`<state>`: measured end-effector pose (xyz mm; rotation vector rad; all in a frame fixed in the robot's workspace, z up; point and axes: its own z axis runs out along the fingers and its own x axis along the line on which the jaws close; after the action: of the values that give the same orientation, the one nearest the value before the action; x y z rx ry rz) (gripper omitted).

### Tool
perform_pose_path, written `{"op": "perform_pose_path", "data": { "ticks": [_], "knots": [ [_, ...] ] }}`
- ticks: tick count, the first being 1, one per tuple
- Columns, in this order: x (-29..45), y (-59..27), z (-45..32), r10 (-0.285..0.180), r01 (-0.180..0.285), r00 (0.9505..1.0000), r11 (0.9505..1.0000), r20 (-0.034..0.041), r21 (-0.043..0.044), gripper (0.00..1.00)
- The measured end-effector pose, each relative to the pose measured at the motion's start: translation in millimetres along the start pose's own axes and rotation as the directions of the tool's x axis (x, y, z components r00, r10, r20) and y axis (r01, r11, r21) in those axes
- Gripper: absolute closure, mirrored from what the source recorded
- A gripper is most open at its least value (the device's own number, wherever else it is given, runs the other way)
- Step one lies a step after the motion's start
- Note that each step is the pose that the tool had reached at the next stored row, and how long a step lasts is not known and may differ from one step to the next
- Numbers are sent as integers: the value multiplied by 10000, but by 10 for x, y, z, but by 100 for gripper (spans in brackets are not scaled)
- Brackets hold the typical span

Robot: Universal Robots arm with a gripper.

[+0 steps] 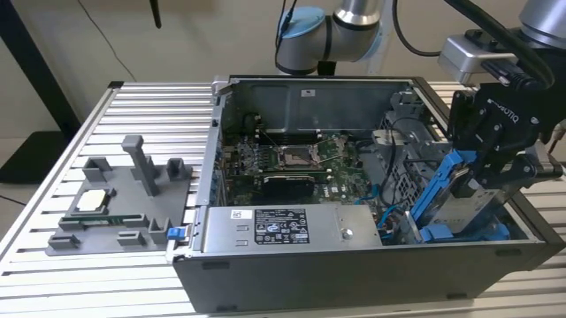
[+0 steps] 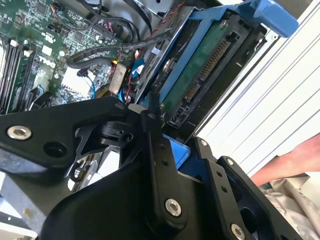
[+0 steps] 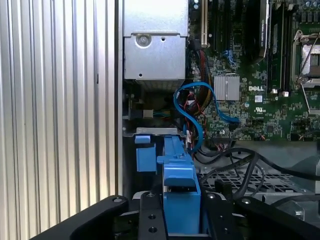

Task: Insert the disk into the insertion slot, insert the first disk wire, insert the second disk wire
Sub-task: 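Insert the first disk wire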

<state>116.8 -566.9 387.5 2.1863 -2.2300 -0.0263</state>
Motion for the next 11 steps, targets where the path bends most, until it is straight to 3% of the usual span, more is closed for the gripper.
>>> {"op": "perform_pose_path", "data": {
  "ticks": [1,8,11],
  "knots": [
    [0,0,-1,0,0,10000,10000,-1,0,0],
    [-2,2,-77,1,-1,10000,10000,2,-1,0],
    [-27,5,-84,1,-1,10000,10000,72,4,0]
  ]
}}
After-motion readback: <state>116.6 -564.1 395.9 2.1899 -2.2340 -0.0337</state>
